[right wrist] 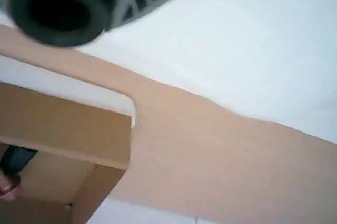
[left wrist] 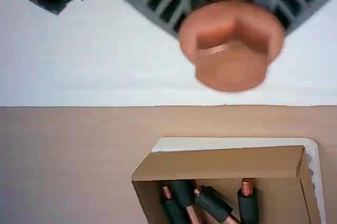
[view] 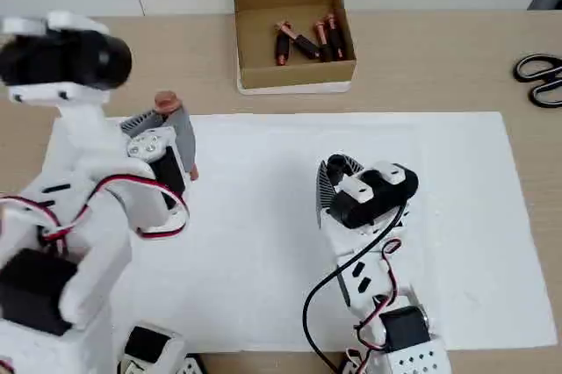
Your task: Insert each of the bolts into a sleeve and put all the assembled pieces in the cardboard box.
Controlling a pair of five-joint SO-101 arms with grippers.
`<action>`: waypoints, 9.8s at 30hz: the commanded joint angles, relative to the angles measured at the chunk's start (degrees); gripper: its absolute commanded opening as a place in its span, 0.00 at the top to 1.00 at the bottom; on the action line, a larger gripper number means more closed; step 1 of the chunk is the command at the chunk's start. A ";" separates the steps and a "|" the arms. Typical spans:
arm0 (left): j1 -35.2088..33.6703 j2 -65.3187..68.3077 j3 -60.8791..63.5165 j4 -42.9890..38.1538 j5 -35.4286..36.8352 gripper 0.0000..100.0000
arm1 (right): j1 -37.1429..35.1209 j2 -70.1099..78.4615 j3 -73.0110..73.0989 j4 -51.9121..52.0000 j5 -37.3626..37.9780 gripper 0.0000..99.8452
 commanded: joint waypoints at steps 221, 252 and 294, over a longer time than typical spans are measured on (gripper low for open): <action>16.09 -16.53 52.88 -25.93 -6.07 0.77 | -17.10 -0.48 0.44 6.64 -5.45 1.00; -35.43 -16.53 47.78 -22.51 -6.33 0.77 | -3.91 -0.40 -1.41 6.55 1.32 1.00; -37.89 -16.53 60.44 -19.87 -27.16 0.77 | 8.04 118.37 -106.46 -14.64 11.34 1.00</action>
